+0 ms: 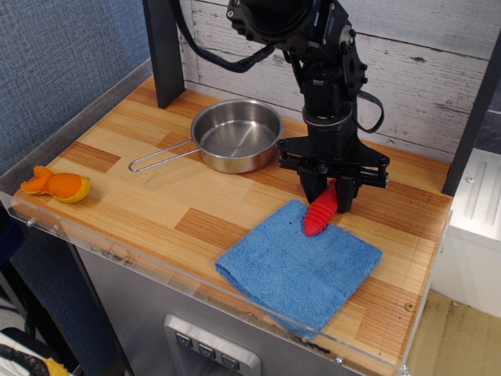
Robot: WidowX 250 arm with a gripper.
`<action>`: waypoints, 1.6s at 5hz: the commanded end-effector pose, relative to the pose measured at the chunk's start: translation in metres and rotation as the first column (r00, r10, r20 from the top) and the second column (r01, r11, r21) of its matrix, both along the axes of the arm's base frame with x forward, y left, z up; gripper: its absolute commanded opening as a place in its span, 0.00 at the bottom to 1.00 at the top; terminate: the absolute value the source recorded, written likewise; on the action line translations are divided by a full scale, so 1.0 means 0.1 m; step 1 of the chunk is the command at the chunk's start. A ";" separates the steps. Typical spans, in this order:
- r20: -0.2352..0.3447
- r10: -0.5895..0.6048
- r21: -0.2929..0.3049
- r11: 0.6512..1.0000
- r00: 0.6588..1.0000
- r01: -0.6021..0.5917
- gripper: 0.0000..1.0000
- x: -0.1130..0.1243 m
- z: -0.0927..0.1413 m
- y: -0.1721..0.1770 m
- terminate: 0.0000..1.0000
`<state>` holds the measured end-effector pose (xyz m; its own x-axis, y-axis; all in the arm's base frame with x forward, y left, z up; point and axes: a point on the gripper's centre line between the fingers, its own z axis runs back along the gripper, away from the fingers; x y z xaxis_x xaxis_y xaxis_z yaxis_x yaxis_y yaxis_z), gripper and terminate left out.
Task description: Move the red spoon to the left of the metal pot.
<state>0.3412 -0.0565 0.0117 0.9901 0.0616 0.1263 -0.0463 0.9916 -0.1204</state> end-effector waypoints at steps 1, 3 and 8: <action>0.110 0.061 -0.016 0.998 0.992 -0.060 0.00 0.02 0.65 0.15 0.00; 0.126 0.108 -0.034 0.994 0.986 -0.104 0.00 -0.19 1.14 0.56 0.00; 0.142 0.236 0.095 0.963 0.961 -0.250 0.00 -0.42 1.33 2.09 0.00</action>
<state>0.3062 0.1545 0.1332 0.9335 0.2665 0.2399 -0.2658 0.9634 -0.0360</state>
